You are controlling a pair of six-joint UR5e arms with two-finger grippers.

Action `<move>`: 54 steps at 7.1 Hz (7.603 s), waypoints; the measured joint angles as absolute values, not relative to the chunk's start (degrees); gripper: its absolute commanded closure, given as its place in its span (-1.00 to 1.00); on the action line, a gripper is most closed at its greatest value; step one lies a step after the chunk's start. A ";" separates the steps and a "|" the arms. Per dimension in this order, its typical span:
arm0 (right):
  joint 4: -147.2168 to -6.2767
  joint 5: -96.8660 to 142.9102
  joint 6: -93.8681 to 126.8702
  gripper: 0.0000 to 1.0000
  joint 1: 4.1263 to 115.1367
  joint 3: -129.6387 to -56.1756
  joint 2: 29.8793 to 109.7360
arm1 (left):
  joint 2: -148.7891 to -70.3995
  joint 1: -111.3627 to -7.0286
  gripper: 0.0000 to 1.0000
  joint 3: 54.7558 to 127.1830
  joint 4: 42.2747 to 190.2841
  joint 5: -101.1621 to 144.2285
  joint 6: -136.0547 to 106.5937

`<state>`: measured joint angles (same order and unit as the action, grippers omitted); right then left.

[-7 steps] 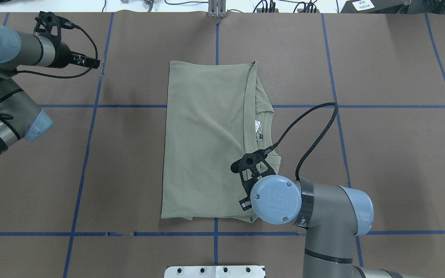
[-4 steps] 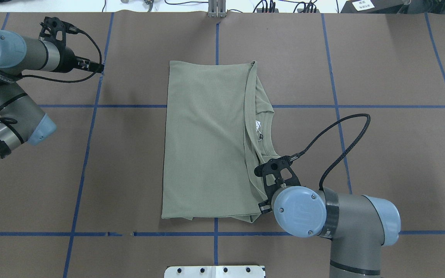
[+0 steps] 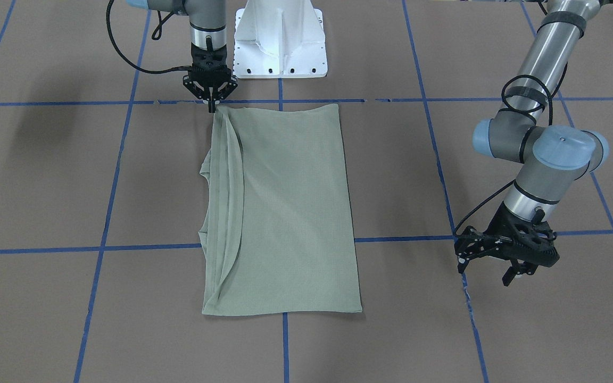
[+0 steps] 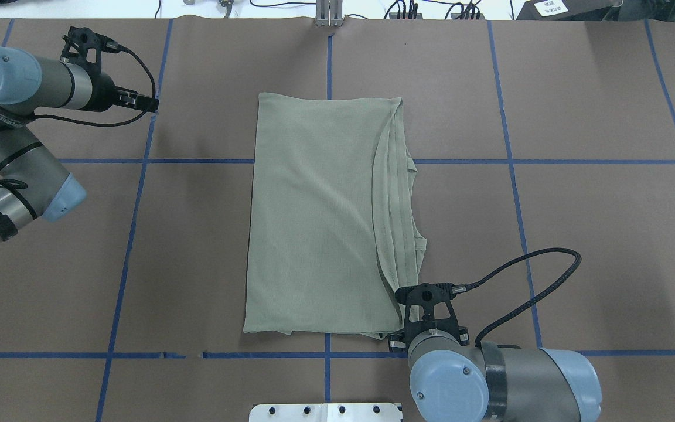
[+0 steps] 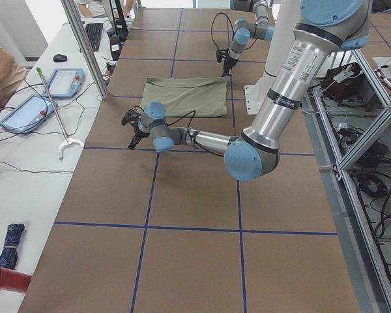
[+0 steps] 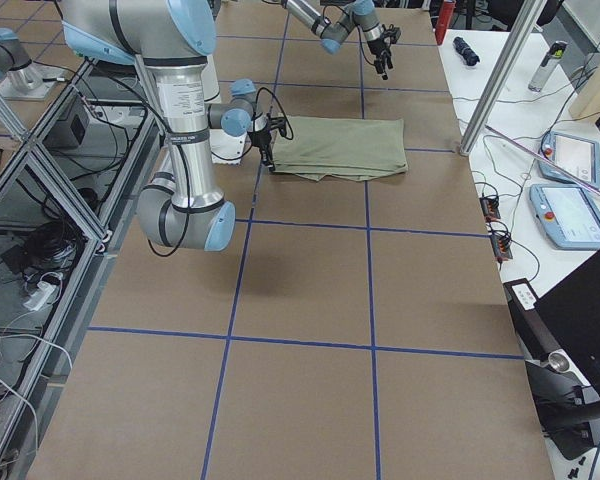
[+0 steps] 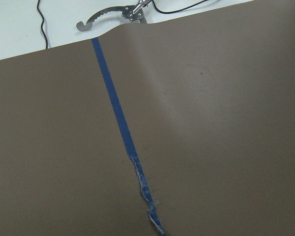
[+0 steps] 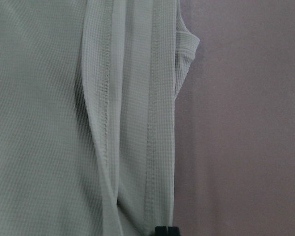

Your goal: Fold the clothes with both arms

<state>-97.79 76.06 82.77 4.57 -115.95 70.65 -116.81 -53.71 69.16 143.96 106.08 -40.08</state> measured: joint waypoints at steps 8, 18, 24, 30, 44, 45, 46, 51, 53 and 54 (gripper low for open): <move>-95.60 79.43 68.96 -0.01 10.38 -108.67 61.66 | -116.81 -53.27 -1.00 69.08 144.02 106.00 -40.94; -91.89 82.77 67.55 1.00 13.08 -111.40 67.45 | -115.78 -51.91 -1.00 68.86 146.22 105.69 -41.99; -91.38 78.45 82.96 -1.00 8.02 -114.97 71.26 | -115.42 -51.68 -1.00 69.10 146.95 105.70 -42.46; -60.39 78.16 86.38 -1.00 11.66 -116.52 80.75 | -103.57 -46.02 -1.00 89.89 145.94 108.62 -65.62; -57.68 74.80 100.87 -0.95 14.68 -115.63 83.27 | -103.08 -10.24 -0.83 104.04 137.61 82.69 -109.43; -57.71 74.80 100.91 -0.95 14.68 -115.55 83.25 | -103.07 -10.16 -0.72 104.06 137.33 82.75 -109.27; -57.73 74.80 101.01 -0.95 14.65 -115.47 83.21 | -103.10 -10.06 0.08 104.09 136.97 82.76 -109.23; -59.47 73.89 103.50 -0.40 14.42 -114.73 82.55 | -103.21 -9.67 1.00 104.80 135.49 82.59 -109.16; -71.91 74.10 112.59 -0.41 13.70 -114.89 76.49 | -103.18 -9.61 1.00 105.54 135.14 82.51 -109.16; -79.10 74.09 116.33 -0.49 12.13 -114.87 72.63 | -103.26 -9.62 1.00 105.63 135.10 82.49 -109.14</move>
